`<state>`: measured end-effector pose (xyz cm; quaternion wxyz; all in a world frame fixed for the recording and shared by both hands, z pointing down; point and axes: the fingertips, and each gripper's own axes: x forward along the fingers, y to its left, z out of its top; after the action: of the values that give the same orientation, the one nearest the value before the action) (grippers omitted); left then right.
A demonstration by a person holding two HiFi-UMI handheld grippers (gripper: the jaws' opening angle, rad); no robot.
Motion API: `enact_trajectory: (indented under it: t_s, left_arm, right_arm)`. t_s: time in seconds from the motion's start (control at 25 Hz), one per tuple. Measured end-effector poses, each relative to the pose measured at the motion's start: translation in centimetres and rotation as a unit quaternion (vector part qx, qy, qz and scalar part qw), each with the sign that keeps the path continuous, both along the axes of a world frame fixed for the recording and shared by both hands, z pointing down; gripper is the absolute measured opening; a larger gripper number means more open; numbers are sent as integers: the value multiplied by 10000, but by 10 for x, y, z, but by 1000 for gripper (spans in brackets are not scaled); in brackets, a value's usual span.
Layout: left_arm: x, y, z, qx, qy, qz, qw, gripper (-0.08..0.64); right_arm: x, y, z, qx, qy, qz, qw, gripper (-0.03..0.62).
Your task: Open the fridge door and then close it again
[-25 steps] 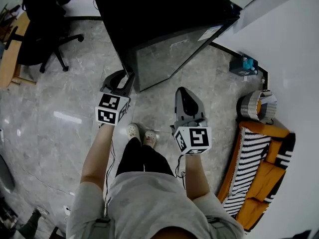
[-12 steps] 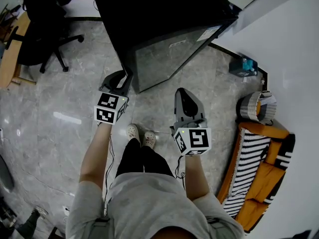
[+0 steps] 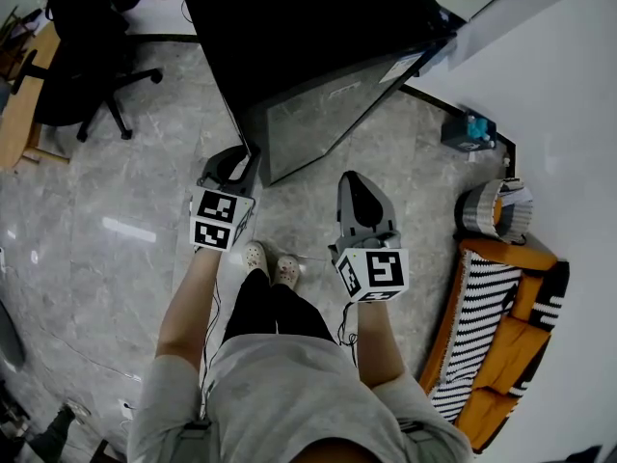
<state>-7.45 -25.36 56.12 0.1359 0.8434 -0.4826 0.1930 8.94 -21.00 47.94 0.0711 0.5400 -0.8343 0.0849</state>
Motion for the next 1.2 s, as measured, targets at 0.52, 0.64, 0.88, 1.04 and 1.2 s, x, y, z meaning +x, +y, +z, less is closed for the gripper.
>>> enact_trajectory:
  t_s: [0.52, 0.64, 0.88, 1.04, 1.2]
  left_arm:
    - [62, 74, 1, 33, 7, 262, 9997, 46]
    - [71, 82, 1, 16, -35, 200, 9998, 45]
    - [87, 95, 0, -21, -102, 98, 9999, 44]
    - [95, 101, 0, -33, -124, 96, 9999, 40]
    - [99, 103, 0, -55, -117, 98, 9999, 35]
  right_arm:
    - [17, 21, -21, 225, 40, 52, 9997, 26]
    - [22, 27, -25, 260, 8, 83, 9996, 26]
    - [31, 36, -34, 340, -38, 106, 9994, 26]
    - [37, 41, -35, 350, -61, 127, 9993, 26]
    - [39, 44, -36, 366, -83, 137, 9992, 26]
